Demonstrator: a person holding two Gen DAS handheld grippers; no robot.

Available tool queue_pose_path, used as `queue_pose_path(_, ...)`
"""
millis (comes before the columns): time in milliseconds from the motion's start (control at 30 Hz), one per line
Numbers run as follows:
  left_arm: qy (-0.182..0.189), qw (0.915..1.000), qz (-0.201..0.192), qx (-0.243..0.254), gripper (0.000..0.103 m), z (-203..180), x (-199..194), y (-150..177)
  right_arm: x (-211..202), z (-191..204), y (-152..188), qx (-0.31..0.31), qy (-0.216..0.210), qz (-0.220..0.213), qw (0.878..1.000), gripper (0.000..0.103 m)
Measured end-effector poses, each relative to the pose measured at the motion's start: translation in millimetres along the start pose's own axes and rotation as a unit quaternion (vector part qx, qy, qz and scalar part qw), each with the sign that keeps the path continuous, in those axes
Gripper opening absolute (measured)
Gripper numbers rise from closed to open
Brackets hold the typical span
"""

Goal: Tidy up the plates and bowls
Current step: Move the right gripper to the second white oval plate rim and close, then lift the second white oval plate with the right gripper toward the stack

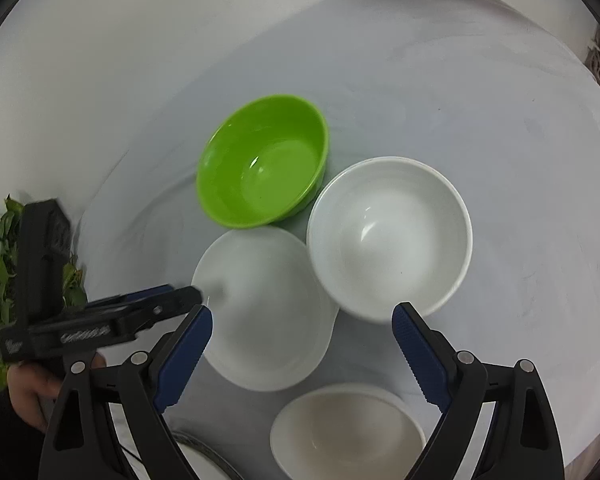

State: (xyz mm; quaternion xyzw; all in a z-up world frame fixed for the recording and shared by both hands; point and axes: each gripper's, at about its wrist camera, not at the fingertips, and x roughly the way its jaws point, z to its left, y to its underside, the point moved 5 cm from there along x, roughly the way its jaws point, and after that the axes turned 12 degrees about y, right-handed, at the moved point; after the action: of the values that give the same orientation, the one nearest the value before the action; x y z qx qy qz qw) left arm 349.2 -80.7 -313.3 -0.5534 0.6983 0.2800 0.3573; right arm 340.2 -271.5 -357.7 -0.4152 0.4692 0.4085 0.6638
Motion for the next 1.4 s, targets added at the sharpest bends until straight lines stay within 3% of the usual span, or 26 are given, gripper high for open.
queue_pose_path(100, 0.014, 0.9999, 0.000, -0.009, 0.056, 3, 1, 0, 2, 2, 10, -0.005, -0.002, 0.007, 1.000, 0.092)
queue_pose_path(267, 0.017, 0.9998, 0.006, -0.011, 0.055, 7, 3, 0, 31, 9, 17, 0.012, 0.010, 0.048, 0.999, 0.090)
queue_pose_path(533, 0.000, 0.9997, 0.016, -0.018, 0.033, 21, 3, 3, 61, 38, 25, -0.033, 0.067, 0.052, 0.996, 0.081)
queue_pose_path(600, -0.009, 0.9996, 0.019, -0.020, 0.021, 25, 4, 4, 70, 41, 26, -0.032, 0.083, 0.060, 0.994, 0.070)
queue_pose_path(800, -0.026, 0.9991, 0.025, -0.021, 0.008, 31, 7, 7, 85, 43, 23, -0.041, 0.074, 0.084, 0.993, 0.046)
queue_pose_path(967, -0.047, 0.9983, 0.028, -0.020, 0.008, 39, -1, 18, 89, 51, 20, -0.053, 0.074, 0.079, 0.993, 0.040)
queue_pose_path(1100, -0.052, 0.9973, 0.021, -0.048, 0.008, 61, -17, 39, 89, 71, 20, -0.074, 0.058, 0.080, 0.992, 0.042)
queue_pose_path(1267, -0.018, 0.9938, 0.003, -0.109, 0.009, 89, -31, 56, 94, 96, 27, -0.105, 0.029, 0.093, 0.990, 0.041)
queue_pose_path(1333, -0.012, 0.9931, 0.000, -0.116, 0.009, 92, -30, 57, 98, 95, 23, -0.103, 0.048, 0.089, 0.989, 0.037)
queue_pose_path(1400, -0.021, 0.9935, -0.002, -0.112, 0.010, 90, -28, 56, 103, 94, 17, -0.100, 0.061, 0.090, 0.989, 0.019)
